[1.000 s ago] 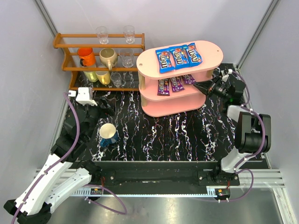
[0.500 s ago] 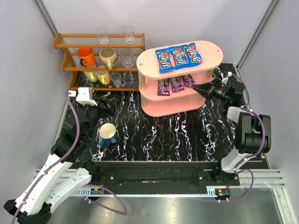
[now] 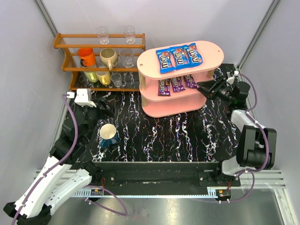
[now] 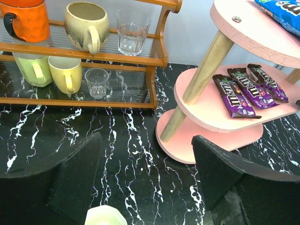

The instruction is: Place and organize the candy bags onto the shelf

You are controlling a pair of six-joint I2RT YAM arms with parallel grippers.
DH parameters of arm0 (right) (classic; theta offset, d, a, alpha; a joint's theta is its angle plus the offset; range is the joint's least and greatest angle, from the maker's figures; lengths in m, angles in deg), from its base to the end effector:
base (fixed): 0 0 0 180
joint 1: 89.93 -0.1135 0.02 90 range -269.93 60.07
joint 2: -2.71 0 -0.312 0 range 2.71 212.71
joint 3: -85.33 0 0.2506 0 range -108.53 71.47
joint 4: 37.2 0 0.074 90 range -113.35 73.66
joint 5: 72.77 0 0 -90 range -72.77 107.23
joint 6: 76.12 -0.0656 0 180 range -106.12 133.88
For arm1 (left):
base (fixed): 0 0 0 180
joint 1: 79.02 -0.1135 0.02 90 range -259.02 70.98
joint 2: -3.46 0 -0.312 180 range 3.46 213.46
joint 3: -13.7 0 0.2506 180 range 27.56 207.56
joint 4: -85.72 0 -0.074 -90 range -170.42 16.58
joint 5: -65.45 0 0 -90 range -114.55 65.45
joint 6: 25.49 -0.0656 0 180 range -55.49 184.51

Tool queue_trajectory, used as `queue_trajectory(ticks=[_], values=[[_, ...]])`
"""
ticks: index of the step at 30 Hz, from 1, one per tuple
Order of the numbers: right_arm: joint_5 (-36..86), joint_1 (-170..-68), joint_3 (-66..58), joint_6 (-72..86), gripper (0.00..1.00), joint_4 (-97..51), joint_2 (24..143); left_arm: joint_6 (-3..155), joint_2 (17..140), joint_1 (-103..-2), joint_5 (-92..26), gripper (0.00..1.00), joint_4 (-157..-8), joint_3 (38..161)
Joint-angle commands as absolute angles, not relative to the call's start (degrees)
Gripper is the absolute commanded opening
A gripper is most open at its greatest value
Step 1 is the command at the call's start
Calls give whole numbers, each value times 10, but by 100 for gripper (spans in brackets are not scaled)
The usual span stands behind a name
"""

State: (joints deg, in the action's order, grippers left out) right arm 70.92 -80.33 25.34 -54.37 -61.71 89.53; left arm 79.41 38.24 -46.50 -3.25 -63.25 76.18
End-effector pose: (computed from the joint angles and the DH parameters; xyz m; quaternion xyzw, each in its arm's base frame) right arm 0.3431 -0.0044 0.3073 0.1610 0.6972 0.5866 0.3793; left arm 0.1144 -0.0447 0.4001 -0.0158 0.7258 -0.1481 0.6716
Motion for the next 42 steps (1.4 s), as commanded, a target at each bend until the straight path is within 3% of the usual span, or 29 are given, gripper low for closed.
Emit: queue_trajectory(ticks=[1, 10, 14, 24, 42], values=[[637, -799, 249, -441, 58, -487, 815, 794, 373, -468, -26, 82, -643, 781], [530, -815, 271, -343, 59, -342, 665, 802, 375, -468, -32, 82, -654, 775], [455, -930, 292, -325, 59, -314, 637, 803, 376, -468, -35, 82, -659, 772], [343, -1081, 327, -401, 59, -421, 698, 795, 359, -468, -23, 83, -644, 776], [318, -1116, 313, -468, 56, -534, 773, 788, 353, -468, -15, 83, -642, 770]])
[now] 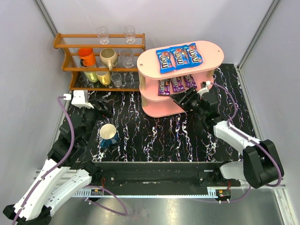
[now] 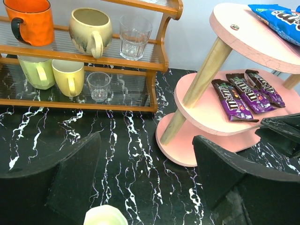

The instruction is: Place and organize the candy bags onto the shelf

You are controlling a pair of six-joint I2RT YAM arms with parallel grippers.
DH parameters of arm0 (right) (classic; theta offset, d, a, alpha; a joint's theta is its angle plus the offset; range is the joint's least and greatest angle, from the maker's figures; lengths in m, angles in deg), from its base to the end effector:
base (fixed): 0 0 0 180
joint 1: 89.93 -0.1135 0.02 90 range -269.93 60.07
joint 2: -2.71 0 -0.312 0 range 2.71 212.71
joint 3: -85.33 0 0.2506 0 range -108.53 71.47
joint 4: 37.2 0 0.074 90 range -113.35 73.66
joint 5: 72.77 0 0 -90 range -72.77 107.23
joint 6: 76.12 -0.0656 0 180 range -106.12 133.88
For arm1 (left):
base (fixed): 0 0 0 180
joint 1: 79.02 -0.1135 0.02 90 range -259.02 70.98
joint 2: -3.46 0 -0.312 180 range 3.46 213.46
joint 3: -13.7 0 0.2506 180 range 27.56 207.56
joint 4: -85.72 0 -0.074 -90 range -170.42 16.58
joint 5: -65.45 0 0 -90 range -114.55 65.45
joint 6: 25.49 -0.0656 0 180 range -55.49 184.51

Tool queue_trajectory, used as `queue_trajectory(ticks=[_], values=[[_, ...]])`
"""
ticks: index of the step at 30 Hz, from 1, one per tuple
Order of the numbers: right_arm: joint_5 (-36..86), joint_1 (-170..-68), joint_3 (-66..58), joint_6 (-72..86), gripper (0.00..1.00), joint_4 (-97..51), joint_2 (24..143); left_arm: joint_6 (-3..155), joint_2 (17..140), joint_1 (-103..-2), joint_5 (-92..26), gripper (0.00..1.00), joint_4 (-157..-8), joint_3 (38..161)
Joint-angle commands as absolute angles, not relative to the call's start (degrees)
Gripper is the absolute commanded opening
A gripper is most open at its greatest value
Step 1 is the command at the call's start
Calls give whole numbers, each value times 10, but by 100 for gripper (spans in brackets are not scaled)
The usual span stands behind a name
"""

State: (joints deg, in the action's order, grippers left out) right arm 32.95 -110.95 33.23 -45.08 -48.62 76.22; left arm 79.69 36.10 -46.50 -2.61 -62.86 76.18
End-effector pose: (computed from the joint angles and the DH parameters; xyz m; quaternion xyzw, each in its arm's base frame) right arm 0.2735 0.1241 0.2974 0.1635 0.7462 0.4895 0.4206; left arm 0.1055 -0.0382 0.4028 -0.0251 0.7157 -0.1520 0.6812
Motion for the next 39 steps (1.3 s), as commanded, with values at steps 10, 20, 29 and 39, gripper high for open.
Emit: queue_trajectory(ticks=[10, 20, 29, 39], values=[[322, -1125, 295, -483, 54, -558, 796, 788, 348, -468, -12, 83, -642, 765], [319, -1131, 286, -492, 54, -570, 800, 788, 341, -468, -8, 83, -637, 763], [323, -1132, 290, -503, 53, -566, 776, 790, 341, -468, -9, 83, -638, 762], [316, -1133, 305, -507, 54, -549, 739, 792, 339, -468, -11, 83, -636, 760]])
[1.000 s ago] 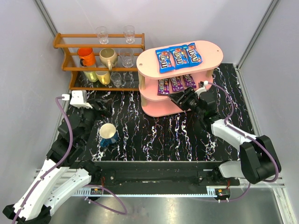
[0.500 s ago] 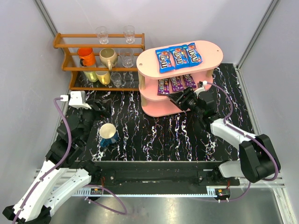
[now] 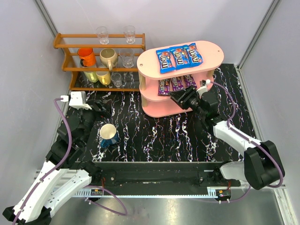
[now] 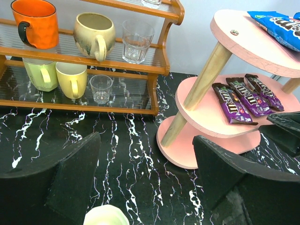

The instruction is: Place and organize the candy bags onto the shelf

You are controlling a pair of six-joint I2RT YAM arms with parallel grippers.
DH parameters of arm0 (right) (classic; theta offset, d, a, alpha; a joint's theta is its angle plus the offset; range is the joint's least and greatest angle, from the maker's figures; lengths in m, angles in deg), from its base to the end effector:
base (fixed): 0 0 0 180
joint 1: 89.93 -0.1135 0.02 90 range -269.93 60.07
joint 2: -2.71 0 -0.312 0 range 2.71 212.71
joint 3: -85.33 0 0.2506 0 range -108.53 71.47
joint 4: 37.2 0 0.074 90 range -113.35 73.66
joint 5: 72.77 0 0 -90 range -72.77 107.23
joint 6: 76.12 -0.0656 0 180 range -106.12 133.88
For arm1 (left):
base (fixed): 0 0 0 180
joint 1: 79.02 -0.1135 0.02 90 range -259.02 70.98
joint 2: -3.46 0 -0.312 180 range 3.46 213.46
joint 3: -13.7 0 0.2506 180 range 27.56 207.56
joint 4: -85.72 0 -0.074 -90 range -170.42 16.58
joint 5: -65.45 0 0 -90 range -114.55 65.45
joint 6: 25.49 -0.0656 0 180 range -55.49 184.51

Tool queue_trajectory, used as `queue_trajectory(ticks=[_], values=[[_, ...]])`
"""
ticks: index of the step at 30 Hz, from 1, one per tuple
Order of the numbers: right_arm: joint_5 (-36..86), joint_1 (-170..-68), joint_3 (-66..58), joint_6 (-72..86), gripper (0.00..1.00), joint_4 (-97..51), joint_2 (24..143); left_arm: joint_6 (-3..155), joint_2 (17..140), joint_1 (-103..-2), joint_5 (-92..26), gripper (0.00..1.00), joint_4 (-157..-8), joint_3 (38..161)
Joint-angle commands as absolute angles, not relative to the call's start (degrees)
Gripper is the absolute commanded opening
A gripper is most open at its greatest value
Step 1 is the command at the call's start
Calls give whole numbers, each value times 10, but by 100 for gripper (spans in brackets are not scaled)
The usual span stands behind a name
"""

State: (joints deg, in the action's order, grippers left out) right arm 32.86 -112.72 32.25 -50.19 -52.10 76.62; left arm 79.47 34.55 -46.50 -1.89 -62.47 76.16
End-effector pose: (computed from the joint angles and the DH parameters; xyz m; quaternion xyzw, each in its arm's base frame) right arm 0.2736 0.1341 0.3100 0.1742 0.7207 0.5294 0.4123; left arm 0.0990 -0.0332 0.4040 -0.0305 0.7090 -0.1504 0.6884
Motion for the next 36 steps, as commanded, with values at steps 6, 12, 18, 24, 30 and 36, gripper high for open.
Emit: queue_trajectory(ticks=[6, 12, 18, 24, 30, 36], values=[[320, -1132, 303, -515, 54, -558, 755, 792, 340, -468, -12, 84, -635, 762], [321, -1133, 303, -520, 54, -562, 765, 789, 336, -468, -6, 84, -634, 761], [324, -1137, 295, -527, 54, -571, 784, 788, 338, -468, -6, 83, -634, 761], [318, -1138, 292, -525, 53, -573, 793, 784, 337, -468, -3, 83, -635, 763], [315, -1138, 286, -524, 50, -573, 806, 781, 335, -468, 0, 83, -635, 765], [308, -1138, 284, -526, 46, -574, 813, 780, 333, -468, 1, 84, -632, 765]])
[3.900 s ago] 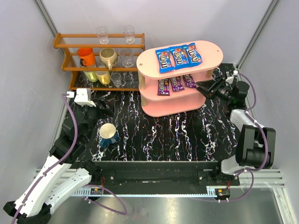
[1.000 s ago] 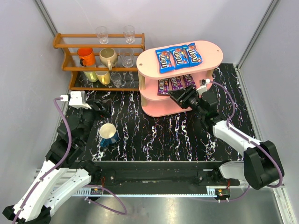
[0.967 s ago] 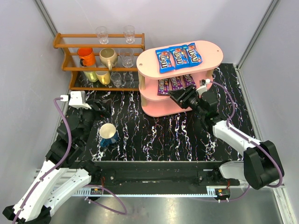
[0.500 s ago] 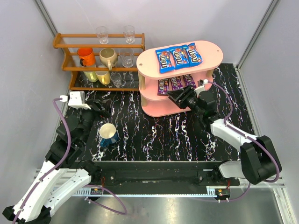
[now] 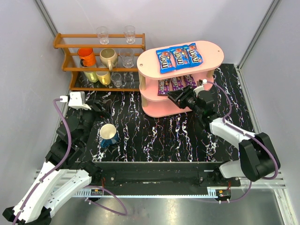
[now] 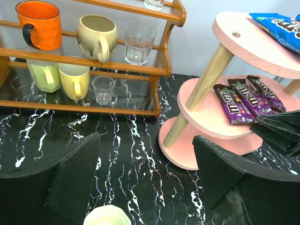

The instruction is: Place and organize the candy bags onto the shelf

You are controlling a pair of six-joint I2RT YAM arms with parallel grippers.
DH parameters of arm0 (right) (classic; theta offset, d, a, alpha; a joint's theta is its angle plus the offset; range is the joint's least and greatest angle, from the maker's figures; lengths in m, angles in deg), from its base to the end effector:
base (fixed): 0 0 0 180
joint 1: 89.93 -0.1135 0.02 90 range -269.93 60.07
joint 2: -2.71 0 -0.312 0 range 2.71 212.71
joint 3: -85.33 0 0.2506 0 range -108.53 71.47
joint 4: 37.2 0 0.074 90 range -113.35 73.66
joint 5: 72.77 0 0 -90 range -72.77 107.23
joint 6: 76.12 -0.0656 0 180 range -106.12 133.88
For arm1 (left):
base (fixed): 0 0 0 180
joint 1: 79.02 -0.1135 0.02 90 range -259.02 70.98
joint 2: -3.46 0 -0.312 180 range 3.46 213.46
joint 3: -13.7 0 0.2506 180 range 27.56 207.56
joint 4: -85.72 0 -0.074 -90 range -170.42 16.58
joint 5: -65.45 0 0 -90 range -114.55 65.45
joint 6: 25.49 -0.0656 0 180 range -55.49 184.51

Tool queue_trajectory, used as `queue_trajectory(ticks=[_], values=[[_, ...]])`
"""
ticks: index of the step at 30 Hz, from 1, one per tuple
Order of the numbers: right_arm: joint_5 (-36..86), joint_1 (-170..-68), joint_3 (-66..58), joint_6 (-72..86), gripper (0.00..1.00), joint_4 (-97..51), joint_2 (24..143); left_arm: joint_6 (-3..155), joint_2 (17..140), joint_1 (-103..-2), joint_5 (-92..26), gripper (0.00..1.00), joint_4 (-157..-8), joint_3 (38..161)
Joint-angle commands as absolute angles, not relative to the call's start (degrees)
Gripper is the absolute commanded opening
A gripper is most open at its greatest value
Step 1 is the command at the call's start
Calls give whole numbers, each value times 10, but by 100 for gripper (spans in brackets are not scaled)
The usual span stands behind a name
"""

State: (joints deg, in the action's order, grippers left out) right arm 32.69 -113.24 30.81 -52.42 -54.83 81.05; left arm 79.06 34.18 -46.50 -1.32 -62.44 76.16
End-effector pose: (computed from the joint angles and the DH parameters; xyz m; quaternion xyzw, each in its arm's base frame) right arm 0.2894 0.1437 0.3031 0.1866 0.7191 0.5374 0.3990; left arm 0.0975 -0.0315 0.4045 -0.0322 0.7069 -0.1457 0.6914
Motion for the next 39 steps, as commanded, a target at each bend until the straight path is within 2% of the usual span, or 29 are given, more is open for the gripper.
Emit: queue_trajectory(ticks=[1, 5, 13, 20, 27, 39], values=[[307, -1138, 285, -526, 45, -575, 815, 780, 333, -468, 2, 84, -631, 764], [303, -1139, 288, -526, 41, -578, 816, 780, 328, -468, 6, 84, -629, 765], [299, -1138, 293, -528, 21, -579, 817, 780, 328, -468, 7, 84, -627, 763], [295, -1139, 295, -529, 11, -577, 818, 781, 326, -468, 7, 84, -626, 762], [285, -1138, 301, -529, 6, -579, 814, 781, 325, -468, 9, 84, -625, 761], [281, -1138, 289, -516, 6, -560, 814, 780, 322, -468, 11, 84, -618, 762]])
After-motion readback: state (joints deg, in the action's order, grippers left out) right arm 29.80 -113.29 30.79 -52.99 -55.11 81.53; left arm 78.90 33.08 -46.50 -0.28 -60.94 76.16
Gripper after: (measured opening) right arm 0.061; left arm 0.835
